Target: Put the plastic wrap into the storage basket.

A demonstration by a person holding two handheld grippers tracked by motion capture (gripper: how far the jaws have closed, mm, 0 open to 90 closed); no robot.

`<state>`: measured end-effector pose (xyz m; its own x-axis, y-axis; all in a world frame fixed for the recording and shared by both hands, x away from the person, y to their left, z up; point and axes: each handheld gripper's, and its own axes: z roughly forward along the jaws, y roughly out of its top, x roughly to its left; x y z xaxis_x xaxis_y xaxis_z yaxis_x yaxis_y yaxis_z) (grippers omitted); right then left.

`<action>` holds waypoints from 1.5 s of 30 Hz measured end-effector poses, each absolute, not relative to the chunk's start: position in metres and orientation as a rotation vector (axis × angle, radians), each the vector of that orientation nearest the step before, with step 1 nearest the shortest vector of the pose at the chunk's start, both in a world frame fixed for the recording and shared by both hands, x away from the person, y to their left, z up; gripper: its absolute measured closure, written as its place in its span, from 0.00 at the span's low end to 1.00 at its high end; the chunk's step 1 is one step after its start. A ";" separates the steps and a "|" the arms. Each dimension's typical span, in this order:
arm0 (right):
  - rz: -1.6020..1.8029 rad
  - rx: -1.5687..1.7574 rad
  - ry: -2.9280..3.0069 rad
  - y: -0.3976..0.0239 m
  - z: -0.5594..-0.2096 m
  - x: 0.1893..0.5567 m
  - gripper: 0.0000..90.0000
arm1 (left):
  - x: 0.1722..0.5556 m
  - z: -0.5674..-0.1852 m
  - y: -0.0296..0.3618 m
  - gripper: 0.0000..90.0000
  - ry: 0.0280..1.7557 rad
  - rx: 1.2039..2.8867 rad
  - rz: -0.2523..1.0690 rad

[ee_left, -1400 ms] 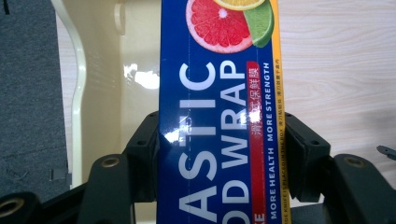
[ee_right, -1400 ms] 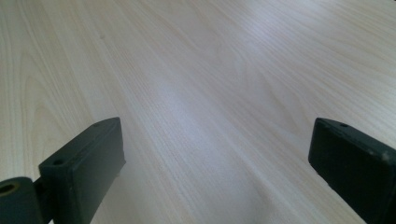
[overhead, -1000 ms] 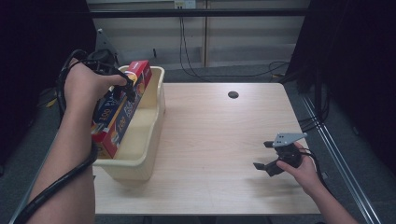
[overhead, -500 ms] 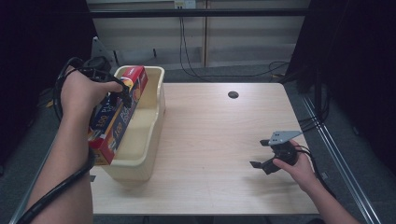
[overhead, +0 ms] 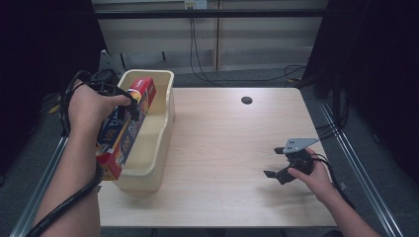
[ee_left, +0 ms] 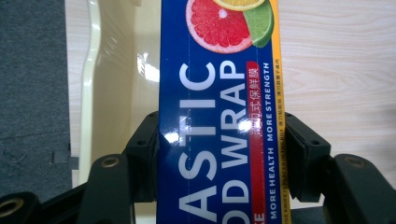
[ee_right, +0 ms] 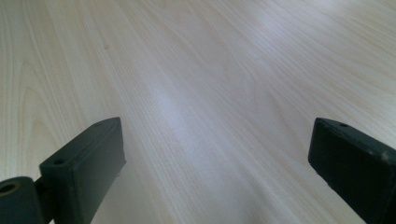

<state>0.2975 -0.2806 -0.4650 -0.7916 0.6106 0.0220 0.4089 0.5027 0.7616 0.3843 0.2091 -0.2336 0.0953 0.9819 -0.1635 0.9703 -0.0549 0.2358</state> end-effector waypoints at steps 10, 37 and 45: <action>1.167 0.863 2.497 -0.280 -0.465 0.298 0.04 | 0.388 -0.250 0.210 0.45 1.946 2.106 0.052; 1.167 0.856 2.511 -0.281 -0.466 0.297 0.04 | 0.398 -0.289 0.208 0.45 1.970 2.130 -0.019; 1.163 0.855 2.508 -0.281 -0.467 0.296 0.04 | 0.399 -0.298 0.206 0.45 1.971 2.138 -0.028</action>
<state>0.2965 -0.2812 -0.4671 -0.7975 0.6029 0.0209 0.4055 0.5101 0.7586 0.3990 0.2060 -0.2982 0.0932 0.9809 -0.1707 0.9854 -0.0663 0.1570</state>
